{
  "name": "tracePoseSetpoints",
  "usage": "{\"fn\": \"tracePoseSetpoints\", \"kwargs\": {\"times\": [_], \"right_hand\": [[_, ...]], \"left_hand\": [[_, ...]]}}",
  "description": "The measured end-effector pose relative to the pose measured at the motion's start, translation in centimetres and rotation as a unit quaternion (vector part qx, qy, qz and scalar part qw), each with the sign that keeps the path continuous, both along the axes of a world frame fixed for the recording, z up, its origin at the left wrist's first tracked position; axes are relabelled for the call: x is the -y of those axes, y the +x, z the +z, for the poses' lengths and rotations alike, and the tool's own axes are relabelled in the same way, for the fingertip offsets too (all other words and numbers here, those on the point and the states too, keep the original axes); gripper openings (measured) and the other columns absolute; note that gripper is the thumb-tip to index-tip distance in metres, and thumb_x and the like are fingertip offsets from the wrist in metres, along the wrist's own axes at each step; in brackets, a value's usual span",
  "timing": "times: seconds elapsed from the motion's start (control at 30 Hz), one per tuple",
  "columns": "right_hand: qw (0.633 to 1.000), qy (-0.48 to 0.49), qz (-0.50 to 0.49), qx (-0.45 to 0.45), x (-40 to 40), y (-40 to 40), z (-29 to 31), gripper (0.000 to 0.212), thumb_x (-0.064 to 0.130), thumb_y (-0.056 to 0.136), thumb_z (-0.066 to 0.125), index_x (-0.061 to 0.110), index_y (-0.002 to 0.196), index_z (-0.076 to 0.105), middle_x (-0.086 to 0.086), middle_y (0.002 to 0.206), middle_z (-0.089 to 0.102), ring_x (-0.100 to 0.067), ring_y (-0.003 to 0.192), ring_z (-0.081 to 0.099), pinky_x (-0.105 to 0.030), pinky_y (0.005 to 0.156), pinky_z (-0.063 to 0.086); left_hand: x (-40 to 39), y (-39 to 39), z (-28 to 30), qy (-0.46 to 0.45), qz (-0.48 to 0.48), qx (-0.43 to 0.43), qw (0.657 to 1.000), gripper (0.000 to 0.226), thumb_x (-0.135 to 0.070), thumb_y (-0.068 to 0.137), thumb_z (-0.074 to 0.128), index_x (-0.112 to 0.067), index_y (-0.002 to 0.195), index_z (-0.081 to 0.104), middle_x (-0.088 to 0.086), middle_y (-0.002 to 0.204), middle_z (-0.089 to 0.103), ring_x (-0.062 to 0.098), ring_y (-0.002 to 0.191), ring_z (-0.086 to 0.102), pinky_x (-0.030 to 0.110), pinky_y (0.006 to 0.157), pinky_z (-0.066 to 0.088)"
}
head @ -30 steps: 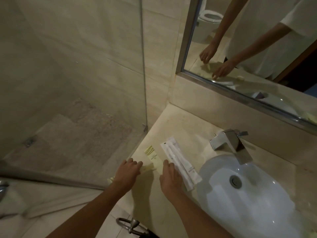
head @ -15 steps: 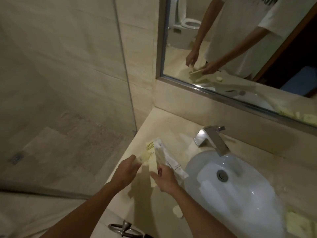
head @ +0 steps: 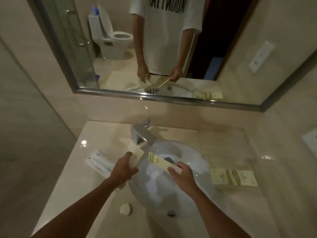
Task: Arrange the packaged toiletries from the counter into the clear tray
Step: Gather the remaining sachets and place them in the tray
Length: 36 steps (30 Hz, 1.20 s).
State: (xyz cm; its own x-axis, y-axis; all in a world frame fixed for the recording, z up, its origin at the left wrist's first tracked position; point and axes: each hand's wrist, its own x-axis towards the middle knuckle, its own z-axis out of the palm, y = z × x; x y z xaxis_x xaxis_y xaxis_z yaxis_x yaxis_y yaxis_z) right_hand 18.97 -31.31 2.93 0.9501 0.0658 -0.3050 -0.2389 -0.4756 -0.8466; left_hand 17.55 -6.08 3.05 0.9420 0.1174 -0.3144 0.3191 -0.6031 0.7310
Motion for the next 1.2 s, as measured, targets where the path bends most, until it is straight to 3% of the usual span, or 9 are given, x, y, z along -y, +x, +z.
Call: {"fn": "tracePoseSetpoints", "kwargs": {"times": [0.1,0.2,0.4,0.53,0.67,0.8,0.93,1.1,1.2], "right_hand": [[0.997,0.033,-0.059,-0.030,6.5,-0.4,0.7,0.011,0.019,0.085,0.070,0.013,0.081,0.061,0.001,0.066,0.061,-0.008,0.056,0.058,-0.016,0.047,0.044],[0.990,0.059,-0.114,-0.055,12.2,-1.0,0.8,0.014,0.023,0.085,0.070,0.013,0.079,0.065,-0.004,0.060,0.063,-0.016,0.054,0.057,-0.025,0.051,0.048],[0.960,0.076,-0.267,-0.045,21.3,-0.7,0.4,0.023,0.029,0.087,0.068,0.007,0.084,0.062,-0.005,0.061,0.060,-0.014,0.051,0.054,-0.023,0.048,0.046],[0.939,0.096,-0.327,-0.047,25.5,0.7,-0.2,0.024,0.027,0.090,0.063,0.003,0.094,0.065,-0.006,0.066,0.062,-0.016,0.056,0.056,-0.026,0.050,0.048],[0.939,0.074,-0.334,-0.037,28.2,2.8,-0.1,0.021,0.025,0.094,0.058,0.005,0.098,0.062,-0.008,0.070,0.062,-0.016,0.055,0.057,-0.026,0.047,0.047],[0.947,0.038,-0.315,-0.049,30.2,5.3,-0.8,0.028,0.024,0.093,0.058,0.004,0.113,0.059,-0.007,0.069,0.061,-0.019,0.057,0.057,-0.030,0.050,0.048],[0.956,0.002,-0.290,-0.047,31.2,7.3,-1.6,0.023,0.017,0.091,0.060,0.001,0.107,0.061,-0.004,0.070,0.059,-0.013,0.057,0.055,-0.021,0.041,0.043],[0.964,-0.030,-0.261,-0.048,31.3,9.0,-2.6,0.021,0.015,0.086,0.066,0.000,0.101,0.061,-0.011,0.085,0.063,-0.021,0.069,0.057,-0.026,0.053,0.043],[0.969,-0.071,-0.228,-0.065,31.5,9.9,-3.9,0.032,0.021,0.084,0.070,-0.002,0.104,0.061,-0.015,0.100,0.064,-0.029,0.089,0.062,-0.027,0.068,0.044]], "left_hand": [[5.4,2.1,0.6,-0.014,-0.031,0.013,0.999,0.048,-0.017,0.070,0.075,-0.021,0.111,0.051,0.007,0.096,0.061,0.019,0.054,0.063,0.030,0.043,0.055],[10.5,3.5,1.2,-0.012,-0.073,0.011,0.997,0.040,-0.016,0.077,0.074,-0.019,0.110,0.052,0.005,0.092,0.060,0.008,0.048,0.060,0.016,0.040,0.048],[18.1,6.2,0.8,-0.006,-0.150,0.030,0.988,0.048,-0.023,0.068,0.083,-0.010,0.109,0.062,0.002,0.091,0.064,0.023,0.085,0.064,0.025,0.069,0.045],[22.0,7.5,0.8,0.000,-0.184,0.031,0.982,0.048,-0.019,0.076,0.075,-0.005,0.119,0.059,0.008,0.099,0.065,0.022,0.087,0.062,0.029,0.076,0.046],[25.3,8.8,1.2,0.055,-0.212,0.030,0.975,0.042,-0.020,0.090,0.058,-0.009,0.130,0.051,0.014,0.123,0.061,0.029,0.111,0.057,0.031,0.089,0.042],[27.0,10.3,0.6,0.080,-0.233,0.028,0.969,0.037,-0.015,0.096,0.046,-0.011,0.132,0.049,0.015,0.124,0.061,0.029,0.110,0.057,0.032,0.087,0.043],[28.3,11.5,0.3,0.086,-0.232,0.040,0.968,0.035,-0.011,0.097,0.041,-0.012,0.131,0.050,0.013,0.125,0.060,0.025,0.109,0.056,0.025,0.083,0.039],[29.4,12.8,-0.5,0.105,-0.228,0.050,0.967,0.038,-0.005,0.096,0.038,-0.013,0.131,0.051,0.015,0.118,0.055,0.028,0.110,0.054,0.023,0.086,0.037],[29.8,13.4,-0.9,0.101,-0.226,0.052,0.968,0.038,-0.004,0.094,0.044,-0.012,0.130,0.051,0.015,0.118,0.055,0.027,0.109,0.054,0.025,0.087,0.039]]}}
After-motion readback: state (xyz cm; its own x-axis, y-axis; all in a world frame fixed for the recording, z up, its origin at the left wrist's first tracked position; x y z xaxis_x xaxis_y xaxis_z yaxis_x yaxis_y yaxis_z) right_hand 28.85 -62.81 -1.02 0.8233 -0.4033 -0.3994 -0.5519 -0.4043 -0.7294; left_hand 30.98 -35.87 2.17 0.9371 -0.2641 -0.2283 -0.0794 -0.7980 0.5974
